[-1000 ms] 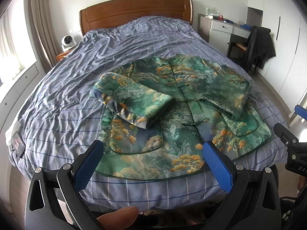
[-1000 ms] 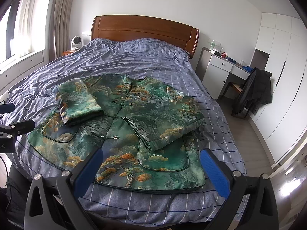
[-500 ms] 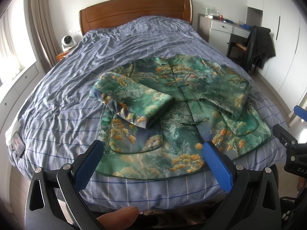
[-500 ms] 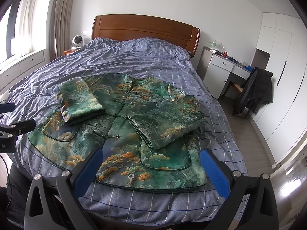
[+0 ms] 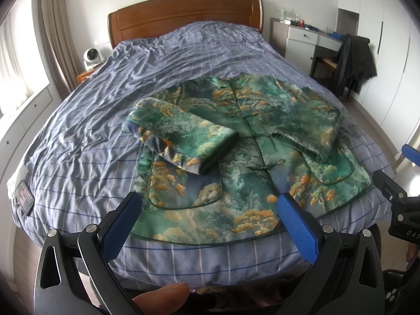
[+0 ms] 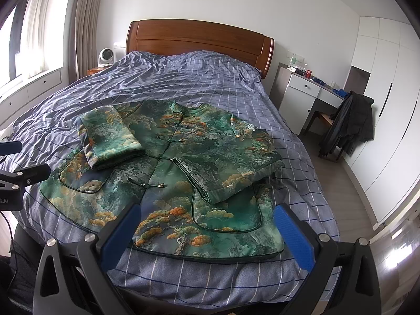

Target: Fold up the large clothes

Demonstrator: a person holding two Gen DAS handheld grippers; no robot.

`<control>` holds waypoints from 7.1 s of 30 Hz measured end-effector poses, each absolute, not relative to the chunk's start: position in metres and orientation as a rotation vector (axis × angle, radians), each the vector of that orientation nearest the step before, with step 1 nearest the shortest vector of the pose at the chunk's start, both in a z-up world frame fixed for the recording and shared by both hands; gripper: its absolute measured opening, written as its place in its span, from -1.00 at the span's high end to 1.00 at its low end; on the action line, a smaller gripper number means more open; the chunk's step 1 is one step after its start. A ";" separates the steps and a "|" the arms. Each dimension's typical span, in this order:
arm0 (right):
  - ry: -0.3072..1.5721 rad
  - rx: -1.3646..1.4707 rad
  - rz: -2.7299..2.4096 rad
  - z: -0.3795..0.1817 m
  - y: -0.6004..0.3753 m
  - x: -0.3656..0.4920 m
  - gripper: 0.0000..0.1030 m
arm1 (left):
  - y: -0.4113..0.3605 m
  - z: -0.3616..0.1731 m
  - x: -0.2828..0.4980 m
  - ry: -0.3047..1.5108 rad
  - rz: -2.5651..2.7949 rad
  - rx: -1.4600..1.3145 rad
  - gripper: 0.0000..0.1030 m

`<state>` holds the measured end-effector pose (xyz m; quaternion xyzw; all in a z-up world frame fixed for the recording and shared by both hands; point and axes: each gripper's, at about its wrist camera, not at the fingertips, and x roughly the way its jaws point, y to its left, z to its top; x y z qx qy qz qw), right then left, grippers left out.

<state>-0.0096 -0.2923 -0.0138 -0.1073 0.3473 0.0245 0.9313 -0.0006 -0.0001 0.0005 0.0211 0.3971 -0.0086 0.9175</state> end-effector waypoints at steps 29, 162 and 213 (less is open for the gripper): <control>0.711 -0.218 0.049 -0.016 -0.291 -0.012 -1.00 | 0.000 0.000 0.000 0.817 -0.018 0.044 -0.99; 0.699 -0.077 0.138 -0.048 -0.355 0.057 -0.12 | 0.292 -0.005 0.146 0.744 0.117 -0.042 0.81; 0.701 -0.096 0.060 -0.047 -0.350 0.061 -0.54 | 0.256 -0.160 0.097 0.930 0.391 -0.223 -0.97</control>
